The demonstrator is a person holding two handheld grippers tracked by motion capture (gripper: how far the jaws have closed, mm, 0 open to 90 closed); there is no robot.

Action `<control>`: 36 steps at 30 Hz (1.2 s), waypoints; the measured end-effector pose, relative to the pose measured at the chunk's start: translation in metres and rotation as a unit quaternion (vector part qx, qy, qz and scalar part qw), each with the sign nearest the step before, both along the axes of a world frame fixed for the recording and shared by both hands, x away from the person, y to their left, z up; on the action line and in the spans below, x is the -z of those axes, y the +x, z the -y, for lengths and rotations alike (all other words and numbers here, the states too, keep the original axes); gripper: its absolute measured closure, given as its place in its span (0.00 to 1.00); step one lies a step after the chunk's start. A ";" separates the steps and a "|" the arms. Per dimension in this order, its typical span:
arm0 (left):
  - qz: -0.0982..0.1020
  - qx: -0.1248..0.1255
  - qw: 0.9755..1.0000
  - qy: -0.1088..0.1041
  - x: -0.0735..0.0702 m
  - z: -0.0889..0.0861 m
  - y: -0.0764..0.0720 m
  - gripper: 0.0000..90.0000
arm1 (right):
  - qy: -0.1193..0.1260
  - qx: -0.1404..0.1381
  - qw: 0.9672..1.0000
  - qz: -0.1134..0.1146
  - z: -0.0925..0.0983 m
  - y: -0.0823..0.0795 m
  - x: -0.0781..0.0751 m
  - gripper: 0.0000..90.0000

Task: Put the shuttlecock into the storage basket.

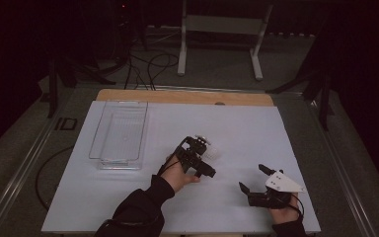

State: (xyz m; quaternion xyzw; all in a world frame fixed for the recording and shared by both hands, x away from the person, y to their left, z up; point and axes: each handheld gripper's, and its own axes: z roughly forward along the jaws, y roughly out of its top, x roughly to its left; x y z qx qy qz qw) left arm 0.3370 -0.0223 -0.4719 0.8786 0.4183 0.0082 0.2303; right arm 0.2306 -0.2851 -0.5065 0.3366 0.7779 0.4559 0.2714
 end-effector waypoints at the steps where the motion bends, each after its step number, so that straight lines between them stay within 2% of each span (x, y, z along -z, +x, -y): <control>1: -0.004 -0.001 1.000 -0.005 0.001 0.000 0.001 0.06 | 0.000 0.000 1.000 0.000 0.000 0.000 0.000 0.10; 7: -0.012 -0.018 1.000 -0.010 0.010 -0.001 0.010 0.12 | -0.001 -0.001 1.000 -0.001 0.000 0.000 0.000 0.10; 14: -0.015 -0.018 1.000 -0.005 0.017 0.001 0.013 0.20 | -0.001 -0.002 1.000 -0.002 0.000 0.000 0.001 0.10; 15: -0.019 -0.016 1.000 -0.001 0.020 0.003 0.012 0.25 | -0.001 -0.001 1.000 -0.002 0.000 0.000 0.001 0.10; 17: -0.019 -0.015 1.000 0.001 0.022 0.004 0.012 0.25 | -0.001 -0.001 1.000 -0.002 0.000 0.000 0.001 0.10; 18: -0.023 -0.011 1.000 0.007 0.025 0.007 0.011 0.31 | -0.001 -0.001 1.000 0.000 0.000 0.000 0.000 0.10; 22: -0.023 -0.017 0.999 0.021 0.030 0.008 0.013 0.35 | -0.001 -0.001 1.000 0.001 0.000 0.000 0.000 0.10; 30: -0.019 -0.017 0.999 0.031 0.032 0.013 0.015 0.46 | -0.002 -0.001 1.000 0.000 -0.001 0.000 0.000 0.10; 33: -0.019 -0.019 0.999 0.035 0.033 0.015 0.016 0.53 | -0.001 -0.001 1.000 0.000 0.000 0.000 0.000 0.10; 36: -0.021 -0.020 0.999 0.034 0.034 0.015 0.018 0.54 | -0.001 -0.002 1.000 0.000 0.000 0.000 0.000 0.10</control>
